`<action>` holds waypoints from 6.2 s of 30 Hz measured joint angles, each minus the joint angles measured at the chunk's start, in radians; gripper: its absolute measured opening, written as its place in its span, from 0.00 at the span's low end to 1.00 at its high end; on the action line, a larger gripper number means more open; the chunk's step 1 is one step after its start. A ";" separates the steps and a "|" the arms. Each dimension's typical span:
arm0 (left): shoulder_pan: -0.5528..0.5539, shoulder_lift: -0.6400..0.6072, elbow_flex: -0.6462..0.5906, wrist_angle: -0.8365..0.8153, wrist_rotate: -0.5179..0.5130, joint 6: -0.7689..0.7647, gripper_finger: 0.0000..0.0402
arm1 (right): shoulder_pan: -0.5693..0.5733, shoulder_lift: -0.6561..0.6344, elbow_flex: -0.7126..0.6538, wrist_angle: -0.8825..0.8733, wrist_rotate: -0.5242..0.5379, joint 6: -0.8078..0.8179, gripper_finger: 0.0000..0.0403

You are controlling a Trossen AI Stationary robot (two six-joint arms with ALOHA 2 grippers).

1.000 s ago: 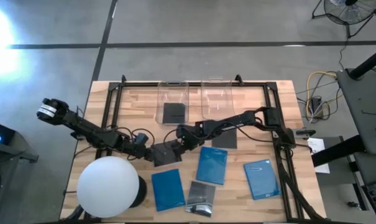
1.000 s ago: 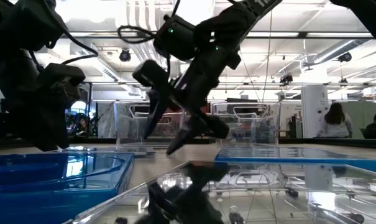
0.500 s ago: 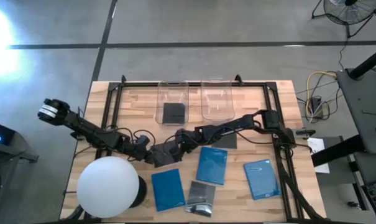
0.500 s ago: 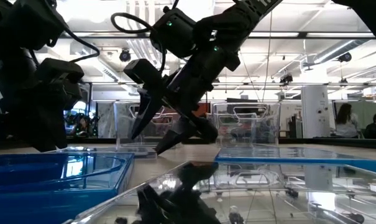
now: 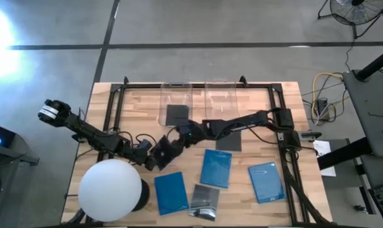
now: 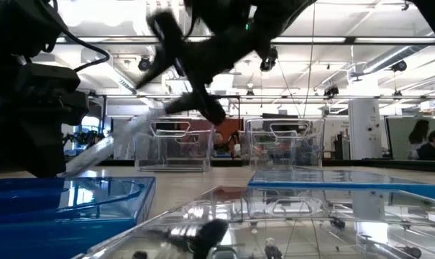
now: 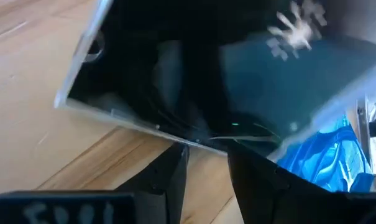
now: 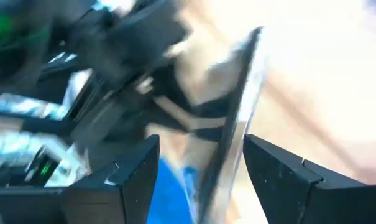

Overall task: Pick & place jewel cases by type
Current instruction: Put the black cd case into the left transparent bin, then put the blue cd case into the right transparent bin

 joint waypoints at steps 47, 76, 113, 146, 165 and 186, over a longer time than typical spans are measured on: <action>-0.200 -0.446 -0.026 -0.045 -0.096 0.132 0.26 | -0.062 -0.039 -0.011 -0.105 -0.237 0.182 0.09; -0.212 -0.616 -0.037 -0.143 -0.418 0.070 0.26 | -0.447 -0.072 0.114 -0.327 -0.236 0.047 0.11; -0.210 -0.616 -0.037 -0.145 -0.446 0.120 0.26 | -0.346 -0.029 0.266 -0.730 0.007 -0.072 0.57; -0.210 -0.618 -0.037 -0.145 -0.396 0.153 0.26 | -0.141 0.181 0.468 -0.768 0.102 -0.109 0.41; -0.210 -0.616 -0.037 -0.145 -0.392 0.131 0.26 | 0.017 0.035 0.522 -1.411 -0.008 -0.437 0.36; 0.151 -0.252 -0.009 0.305 0.101 0.272 0.26 | 0.495 -0.551 -0.594 -0.498 0.234 1.074 0.48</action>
